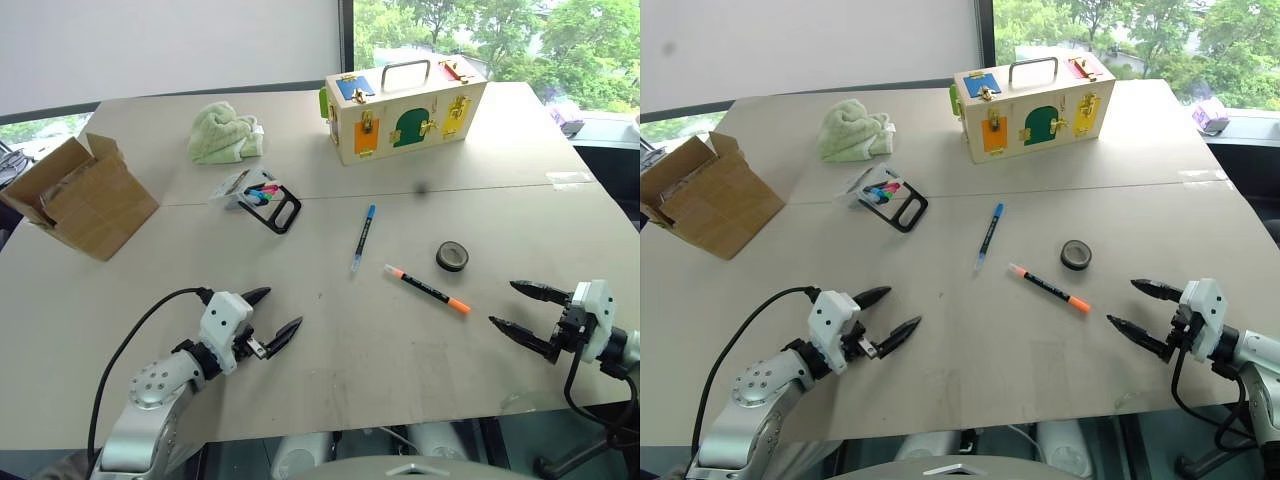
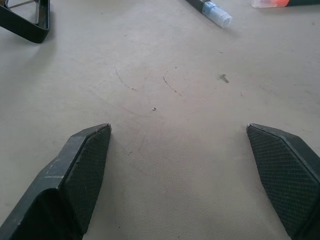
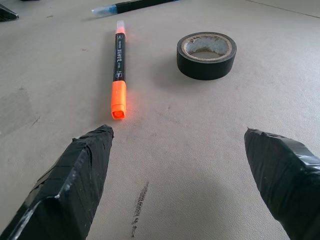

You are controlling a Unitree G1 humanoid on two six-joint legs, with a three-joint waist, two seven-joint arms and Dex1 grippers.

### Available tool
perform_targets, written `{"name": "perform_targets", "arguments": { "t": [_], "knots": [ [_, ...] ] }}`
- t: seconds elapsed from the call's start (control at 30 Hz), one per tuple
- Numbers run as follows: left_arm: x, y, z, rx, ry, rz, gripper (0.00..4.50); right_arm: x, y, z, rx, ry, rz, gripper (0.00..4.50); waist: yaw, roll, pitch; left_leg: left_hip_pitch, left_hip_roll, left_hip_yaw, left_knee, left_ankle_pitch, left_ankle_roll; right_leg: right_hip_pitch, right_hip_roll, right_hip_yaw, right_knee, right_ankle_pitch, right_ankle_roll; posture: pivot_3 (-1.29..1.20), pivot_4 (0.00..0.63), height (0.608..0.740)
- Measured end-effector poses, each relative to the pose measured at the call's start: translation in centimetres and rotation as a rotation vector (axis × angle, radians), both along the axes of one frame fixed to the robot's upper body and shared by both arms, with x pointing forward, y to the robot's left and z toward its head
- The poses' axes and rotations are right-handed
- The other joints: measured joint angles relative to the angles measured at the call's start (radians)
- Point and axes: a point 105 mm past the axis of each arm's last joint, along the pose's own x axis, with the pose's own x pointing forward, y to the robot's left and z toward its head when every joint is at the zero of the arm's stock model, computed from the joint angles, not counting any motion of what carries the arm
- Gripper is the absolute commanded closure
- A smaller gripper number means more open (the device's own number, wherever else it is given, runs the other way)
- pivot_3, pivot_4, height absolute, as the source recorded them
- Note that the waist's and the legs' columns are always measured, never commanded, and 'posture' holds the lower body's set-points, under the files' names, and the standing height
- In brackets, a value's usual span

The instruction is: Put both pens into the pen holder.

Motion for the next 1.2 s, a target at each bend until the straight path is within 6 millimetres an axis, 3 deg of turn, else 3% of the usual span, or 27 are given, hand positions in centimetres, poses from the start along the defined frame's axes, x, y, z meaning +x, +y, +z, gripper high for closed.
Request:
{"name": "perform_targets", "arguments": {
  "t": [0.37, 0.77, 0.9, 1.07, 1.13, 1.2],
  "knots": [
    [-0.2, 0.0, 0.0, -0.008, 0.003, 0.003, 0.05, 0.2, -0.5, -0.5, -0.033, 0.018, -0.008, 0.0, 0.0, 0.0, 0.0, 0.0, 0.0, 0.0, 0.0, 0.0, 0.0, 0.0, 0.0, 0.0, 0.0, 0.0, 0.0, 0.0, 0.15, 0.74],
    [-0.2, 0.1, 0.2, 0.007, -0.004, -0.016, 0.05, 1.2, 0.0, 0.4, -0.058, -0.026, 0.013, 0.0, -0.001, 0.0, 0.0, 0.0, 0.0, 0.0, 0.0, 0.0, 0.0, 0.0, 0.0, 0.0, 0.0, 0.0, 0.0, 0.0, 0.15, 0.74],
    [0.2, 0.5, 1.0, -0.016, 0.006, -0.037, 0.05, 2.8, 1.8, 2.2, -0.073, -0.08, 0.038, 0.0, -0.001, 0.0, 0.001, -0.001, 0.0, -0.001, 0.0, 0.0, 0.0, -0.001, 0.0, -0.001, 0.0, 0.0, 0.0, 0.0, 0.15, 0.74],
    [0.5, 0.7, 5.3, -0.071, -0.044, -0.191, 0.05, 5.2, 6.2, 6.7, -0.029, -0.228, 0.099, 0.0, 0.0, 0.0, 0.001, -0.004, 0.0, -0.002, 0.0, 0.0, 0.0, -0.004, 0.0, -0.002, 0.0, 0.0, 0.0, 0.0, 0.15, 0.74],
    [0.3, 0.7, 7.7, -0.103, -0.079, -0.271, 0.05, 5.4, 8.2, 7.7, -0.001, -0.259, 0.142, 0.0, 0.0, 0.0, 0.001, -0.006, 0.0, -0.004, 0.001, 0.0, 0.0, -0.004, 0.0, -0.004, -0.003, 0.0, 0.0, 0.0, 0.15, 0.74],
    [-0.1, 0.8, 8.6, -0.115, -0.08, -0.313, 0.05, 5.5, 9.1, 7.6, -0.007, -0.259, 0.154, 0.0, 0.002, 0.001, 0.001, -0.008, 0.0, -0.004, 0.001, 0.0, -0.001, -0.004, 0.0, -0.005, -0.006, 0.0, 0.0, 0.0, 0.15, 0.74]
  ]
}}
